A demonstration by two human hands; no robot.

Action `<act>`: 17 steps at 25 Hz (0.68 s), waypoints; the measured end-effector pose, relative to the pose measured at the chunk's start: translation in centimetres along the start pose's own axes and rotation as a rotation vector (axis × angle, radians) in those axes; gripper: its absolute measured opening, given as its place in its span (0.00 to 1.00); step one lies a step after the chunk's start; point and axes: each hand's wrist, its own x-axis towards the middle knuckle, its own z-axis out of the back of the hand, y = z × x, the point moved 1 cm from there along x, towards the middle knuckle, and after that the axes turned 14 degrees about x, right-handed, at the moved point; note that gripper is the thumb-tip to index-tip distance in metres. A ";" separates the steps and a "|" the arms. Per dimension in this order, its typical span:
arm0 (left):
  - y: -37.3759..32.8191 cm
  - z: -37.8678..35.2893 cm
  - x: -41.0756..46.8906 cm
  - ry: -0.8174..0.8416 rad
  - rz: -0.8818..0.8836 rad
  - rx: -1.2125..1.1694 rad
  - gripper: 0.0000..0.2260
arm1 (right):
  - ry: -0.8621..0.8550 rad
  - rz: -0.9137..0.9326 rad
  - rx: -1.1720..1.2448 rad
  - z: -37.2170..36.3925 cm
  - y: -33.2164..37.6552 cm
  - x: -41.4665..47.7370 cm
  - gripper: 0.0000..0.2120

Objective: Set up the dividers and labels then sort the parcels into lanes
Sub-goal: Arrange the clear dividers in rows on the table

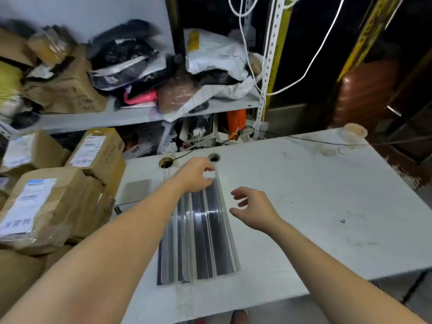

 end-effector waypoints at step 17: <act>4.7 -4.6 8.0 0.150 -0.477 0.214 0.06 | -0.108 -0.336 0.188 -5.3 -5.1 -2.3 0.13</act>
